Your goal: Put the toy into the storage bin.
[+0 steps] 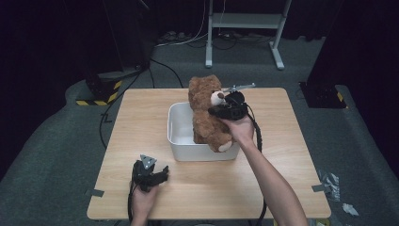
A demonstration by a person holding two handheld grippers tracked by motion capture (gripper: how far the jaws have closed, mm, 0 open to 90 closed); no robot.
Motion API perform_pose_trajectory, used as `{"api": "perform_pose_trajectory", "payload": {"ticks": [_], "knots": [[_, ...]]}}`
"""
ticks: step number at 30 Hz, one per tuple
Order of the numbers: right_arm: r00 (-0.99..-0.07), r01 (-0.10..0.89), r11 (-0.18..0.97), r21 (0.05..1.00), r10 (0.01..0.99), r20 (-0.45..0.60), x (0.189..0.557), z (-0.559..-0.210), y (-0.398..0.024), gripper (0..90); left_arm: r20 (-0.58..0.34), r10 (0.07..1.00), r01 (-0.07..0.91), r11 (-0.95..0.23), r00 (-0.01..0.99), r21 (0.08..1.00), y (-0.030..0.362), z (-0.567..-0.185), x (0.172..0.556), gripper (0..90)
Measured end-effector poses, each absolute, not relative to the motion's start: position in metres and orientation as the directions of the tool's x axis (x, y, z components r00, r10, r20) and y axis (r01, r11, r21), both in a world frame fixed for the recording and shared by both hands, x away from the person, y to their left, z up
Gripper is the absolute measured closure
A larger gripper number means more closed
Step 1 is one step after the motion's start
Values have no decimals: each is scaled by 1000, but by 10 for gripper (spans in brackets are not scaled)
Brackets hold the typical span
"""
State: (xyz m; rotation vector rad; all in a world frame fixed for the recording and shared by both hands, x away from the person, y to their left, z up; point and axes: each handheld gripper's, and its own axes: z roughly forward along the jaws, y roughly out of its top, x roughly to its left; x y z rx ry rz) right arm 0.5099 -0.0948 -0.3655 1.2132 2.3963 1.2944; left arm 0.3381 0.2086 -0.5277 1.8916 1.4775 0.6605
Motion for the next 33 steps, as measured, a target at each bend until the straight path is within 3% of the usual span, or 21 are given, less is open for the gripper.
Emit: {"api": "perform_pose_trajectory", "payload": {"ticks": [22,33], "knots": [[-666,553,328,766,726,170,498,-365,-97,565,2,970,650,-164,243,742,209,-527,338,253],[-667,528,283,800,722,185,488,-358,-112,559,4,970,648,-166,244,743,209,-527,338,253]]}}
